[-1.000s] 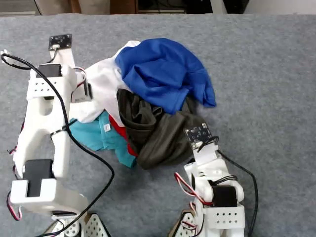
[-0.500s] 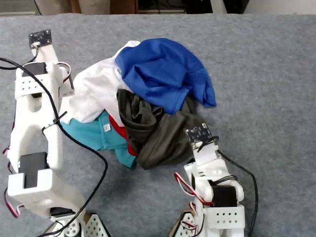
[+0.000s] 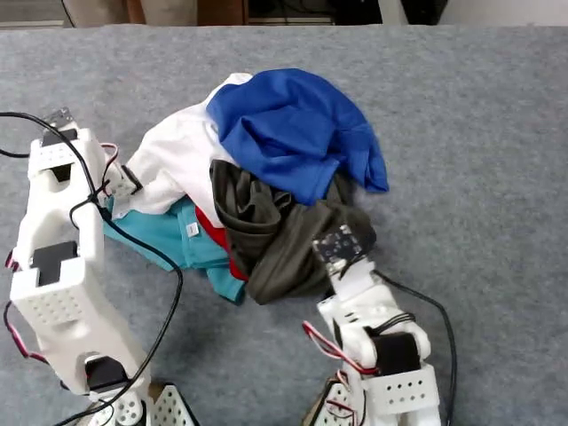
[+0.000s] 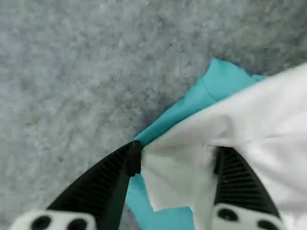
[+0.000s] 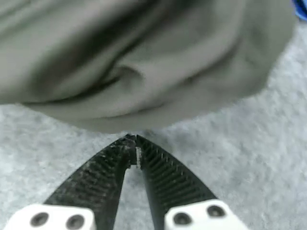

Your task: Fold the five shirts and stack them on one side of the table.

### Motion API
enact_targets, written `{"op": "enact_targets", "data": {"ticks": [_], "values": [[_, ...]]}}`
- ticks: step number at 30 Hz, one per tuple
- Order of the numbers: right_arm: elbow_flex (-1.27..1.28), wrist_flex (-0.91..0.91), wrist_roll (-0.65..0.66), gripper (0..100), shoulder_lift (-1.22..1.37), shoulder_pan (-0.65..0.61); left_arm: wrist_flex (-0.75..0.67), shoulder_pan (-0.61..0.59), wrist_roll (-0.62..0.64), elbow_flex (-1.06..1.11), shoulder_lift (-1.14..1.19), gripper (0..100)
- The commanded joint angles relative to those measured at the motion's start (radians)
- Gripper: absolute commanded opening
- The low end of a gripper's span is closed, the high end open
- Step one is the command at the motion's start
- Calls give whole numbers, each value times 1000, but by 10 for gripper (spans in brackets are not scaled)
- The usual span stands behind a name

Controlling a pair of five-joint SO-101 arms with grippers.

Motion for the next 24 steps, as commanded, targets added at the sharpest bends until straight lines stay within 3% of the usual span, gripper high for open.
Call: {"op": "enact_targets", "data": {"ticks": [1, 5, 11, 16, 18, 20, 24], "values": [[-19, -58, 8, 5, -82, -51, -37, 3, 9, -31, 42, 144], [-21, -100, 6, 4, -84, -45, -37, -8, 11, -32, 33, 12], [-16, -296, 6, 4, -84, -28, -44, -8, 11, -32, 24, 19], [-24, -597, 31, 13, -81, 88, -44, -48, 9, -60, 22, 19], [-19, -680, 89, 65, -74, 133, -43, -97, 12, -84, 22, 19], [-19, -666, 91, 133, -74, 150, -44, -164, 32, -117, 24, 19], [-8, -628, -44, 187, -74, 150, -46, -235, 195, -146, 35, 19]]}}
